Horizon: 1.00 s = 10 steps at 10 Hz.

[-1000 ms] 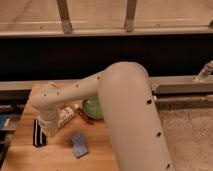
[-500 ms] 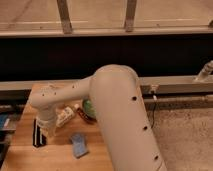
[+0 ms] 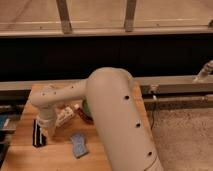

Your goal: Push the eraser across the table

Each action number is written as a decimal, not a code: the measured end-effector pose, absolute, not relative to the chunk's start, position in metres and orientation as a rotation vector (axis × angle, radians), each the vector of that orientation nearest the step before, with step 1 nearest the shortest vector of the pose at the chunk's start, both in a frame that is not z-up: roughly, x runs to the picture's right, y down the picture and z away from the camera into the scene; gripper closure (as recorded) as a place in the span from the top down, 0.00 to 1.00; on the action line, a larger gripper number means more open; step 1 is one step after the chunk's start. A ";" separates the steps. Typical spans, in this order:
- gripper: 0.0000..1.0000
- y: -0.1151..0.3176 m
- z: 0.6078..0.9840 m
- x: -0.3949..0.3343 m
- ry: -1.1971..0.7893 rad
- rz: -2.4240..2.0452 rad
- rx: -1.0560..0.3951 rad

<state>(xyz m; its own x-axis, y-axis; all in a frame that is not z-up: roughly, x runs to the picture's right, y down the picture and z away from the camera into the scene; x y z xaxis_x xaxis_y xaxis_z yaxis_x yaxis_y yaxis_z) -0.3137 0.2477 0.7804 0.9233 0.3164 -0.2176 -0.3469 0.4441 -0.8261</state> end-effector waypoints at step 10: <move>0.00 0.232 0.807 -0.390 0.001 0.252 -1.054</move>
<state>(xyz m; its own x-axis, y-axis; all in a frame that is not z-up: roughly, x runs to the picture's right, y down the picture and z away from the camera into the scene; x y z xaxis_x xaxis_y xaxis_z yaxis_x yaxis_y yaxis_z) -0.3898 0.2323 0.8072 0.9713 0.2047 -0.1208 -0.2056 0.4683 -0.8593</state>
